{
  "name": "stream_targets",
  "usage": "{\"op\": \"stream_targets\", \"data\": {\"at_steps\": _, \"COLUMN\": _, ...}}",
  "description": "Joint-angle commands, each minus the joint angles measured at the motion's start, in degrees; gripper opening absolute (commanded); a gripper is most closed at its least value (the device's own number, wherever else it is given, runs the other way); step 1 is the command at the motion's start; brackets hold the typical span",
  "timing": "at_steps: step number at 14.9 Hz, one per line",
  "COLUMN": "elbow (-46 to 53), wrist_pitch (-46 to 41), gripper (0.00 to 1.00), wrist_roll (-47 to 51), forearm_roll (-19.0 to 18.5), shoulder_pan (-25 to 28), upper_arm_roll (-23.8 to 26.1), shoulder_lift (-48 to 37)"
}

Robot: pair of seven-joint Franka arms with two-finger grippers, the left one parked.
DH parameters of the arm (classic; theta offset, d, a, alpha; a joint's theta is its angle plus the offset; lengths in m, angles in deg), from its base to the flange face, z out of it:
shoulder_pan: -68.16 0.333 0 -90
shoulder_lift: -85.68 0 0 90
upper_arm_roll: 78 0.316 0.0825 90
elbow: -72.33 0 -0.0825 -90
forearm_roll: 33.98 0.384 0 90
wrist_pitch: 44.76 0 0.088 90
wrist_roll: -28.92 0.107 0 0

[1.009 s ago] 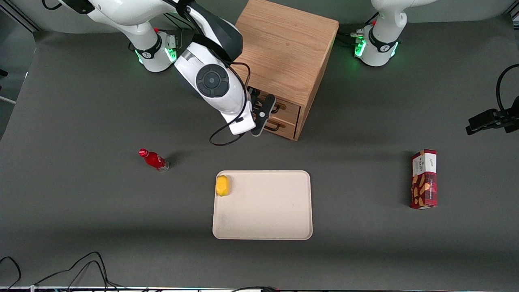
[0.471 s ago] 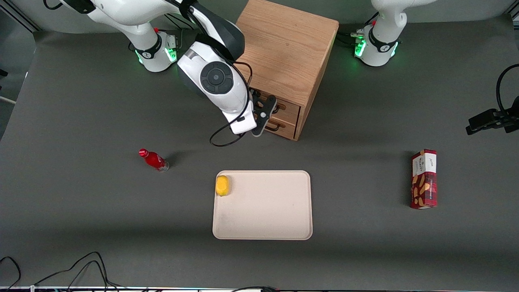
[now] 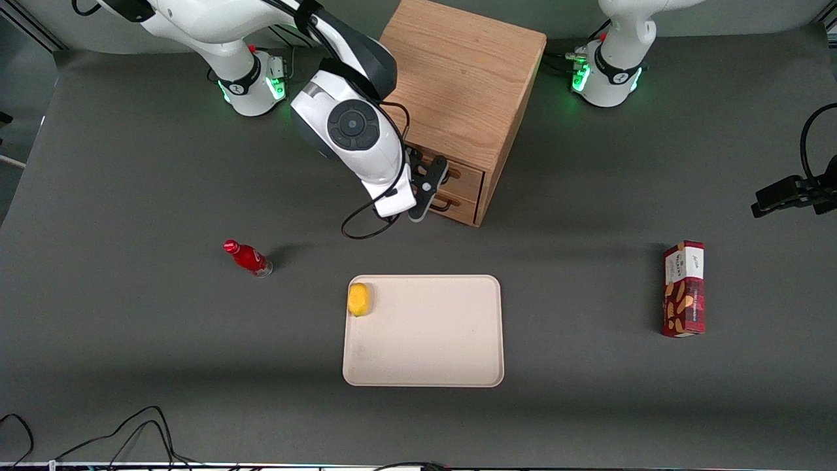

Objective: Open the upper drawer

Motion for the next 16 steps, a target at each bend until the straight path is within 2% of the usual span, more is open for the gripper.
{"op": "stream_targets", "data": {"at_steps": 1, "elbow": -0.3, "wrist_pitch": 2.0, "gripper": 1.0, "wrist_roll": 1.9, "forearm_roll": -3.0, "shoulder_pan": 0.1, "upper_arm_roll": -0.4, "shoulder_lift": 0.6}}
{"op": "stream_targets", "data": {"at_steps": 10, "elbow": 0.3, "wrist_pitch": 2.1, "gripper": 1.0, "wrist_roll": 1.9, "forearm_roll": -3.0, "shoulder_pan": -0.2, "upper_arm_roll": -1.2, "shoulder_lift": 0.6}}
{"op": "stream_targets", "data": {"at_steps": 16, "elbow": 0.7, "wrist_pitch": 2.6, "gripper": 1.0, "wrist_roll": 1.8, "forearm_roll": -4.6, "shoulder_pan": -0.5, "upper_arm_roll": -1.3, "shoulder_lift": 1.1}}
